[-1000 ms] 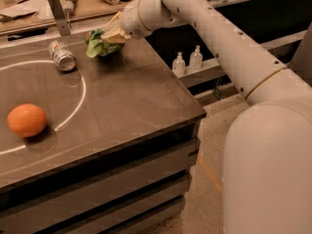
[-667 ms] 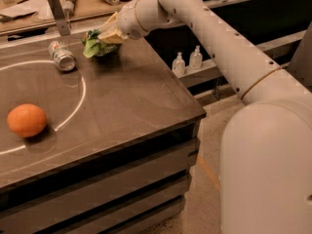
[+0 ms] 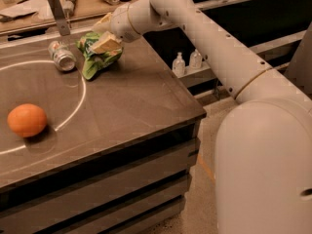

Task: Move green rice chip bag near 7up can

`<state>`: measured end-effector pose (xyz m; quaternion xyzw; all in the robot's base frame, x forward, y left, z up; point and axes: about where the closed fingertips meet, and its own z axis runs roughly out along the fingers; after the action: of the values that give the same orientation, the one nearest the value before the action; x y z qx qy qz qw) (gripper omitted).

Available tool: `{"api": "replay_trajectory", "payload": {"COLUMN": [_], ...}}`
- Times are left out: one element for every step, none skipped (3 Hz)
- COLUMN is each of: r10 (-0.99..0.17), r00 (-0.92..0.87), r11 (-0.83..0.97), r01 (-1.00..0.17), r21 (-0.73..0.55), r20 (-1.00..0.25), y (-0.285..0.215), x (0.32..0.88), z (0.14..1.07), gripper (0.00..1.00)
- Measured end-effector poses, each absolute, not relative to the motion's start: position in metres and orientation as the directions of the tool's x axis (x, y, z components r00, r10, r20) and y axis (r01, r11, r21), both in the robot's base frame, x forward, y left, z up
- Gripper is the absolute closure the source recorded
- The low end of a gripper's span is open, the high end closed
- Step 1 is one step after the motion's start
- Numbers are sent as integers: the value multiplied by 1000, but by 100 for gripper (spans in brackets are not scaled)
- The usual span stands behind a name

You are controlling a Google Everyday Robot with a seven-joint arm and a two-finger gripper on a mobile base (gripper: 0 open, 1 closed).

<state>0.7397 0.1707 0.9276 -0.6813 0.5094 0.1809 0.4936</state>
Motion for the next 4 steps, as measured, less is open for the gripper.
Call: {"api": "replay_trajectory", "payload": {"r10": [-514, -517, -564, -676], "r00": [415, 413, 402, 343], "r11": [1, 0, -7, -38], "r01": [-875, -876, -876, -900], "r21": [-484, -483, -482, -433], "r20": [-751, -750, -721, -653], "y": [173, 171, 145, 105], "x": [738, 735, 712, 677], "z": [926, 927, 946, 954], "gripper": [0, 0, 0, 0]}}
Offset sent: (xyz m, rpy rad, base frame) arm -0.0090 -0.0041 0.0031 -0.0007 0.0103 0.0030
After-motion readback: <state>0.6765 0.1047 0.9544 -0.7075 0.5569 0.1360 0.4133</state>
